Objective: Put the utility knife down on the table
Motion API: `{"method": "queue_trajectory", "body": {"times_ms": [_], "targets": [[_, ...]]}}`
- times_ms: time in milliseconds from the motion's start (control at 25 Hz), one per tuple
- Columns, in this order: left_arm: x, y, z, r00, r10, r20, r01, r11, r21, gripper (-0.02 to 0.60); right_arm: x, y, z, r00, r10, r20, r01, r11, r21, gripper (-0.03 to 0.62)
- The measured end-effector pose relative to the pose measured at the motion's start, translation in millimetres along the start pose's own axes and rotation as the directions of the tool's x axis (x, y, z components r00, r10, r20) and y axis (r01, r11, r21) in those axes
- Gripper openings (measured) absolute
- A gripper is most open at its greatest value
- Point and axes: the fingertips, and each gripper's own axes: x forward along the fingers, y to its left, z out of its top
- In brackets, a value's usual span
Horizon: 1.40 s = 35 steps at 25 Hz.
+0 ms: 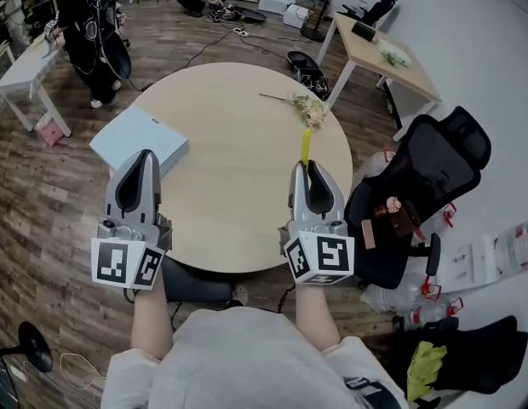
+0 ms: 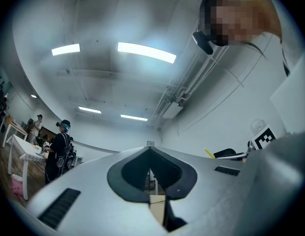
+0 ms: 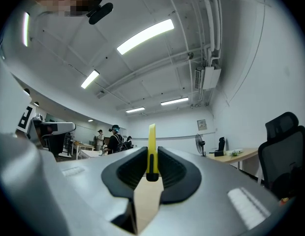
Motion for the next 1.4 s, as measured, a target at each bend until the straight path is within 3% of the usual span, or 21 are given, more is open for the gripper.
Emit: {"method": "queue_trajectory", "body": {"times_ms": [320,680,1120,1400], "targets": [[12,8,-15,0.995,0.094,-0.015,-0.094,0.995,0.025,0.008,46,-3,-45,0.988,0.118,-0.100,-0.118,0.993,0.000,0.074],[14,21,-32,0.985,0.165,-0.057,-0.162,0.985,0.055,0.008,76,11,-115,0.946,0.206,-0.250,-0.207,0.978,0.025,0.074],[16,27,-49,0.977,0.191,-0.098,-0.185,0.981,0.064,0.008,84,27,-210,0.854,0.261,-0.450,-0.253,0.964,0.078,0.074],[11,29,-58,0.970,0.209,-0.122,-0.202,0.977,0.072,0.008,80,38,-268,0.774,0.289,-0.564,-0.286,0.953,0.096,0.074]]}}
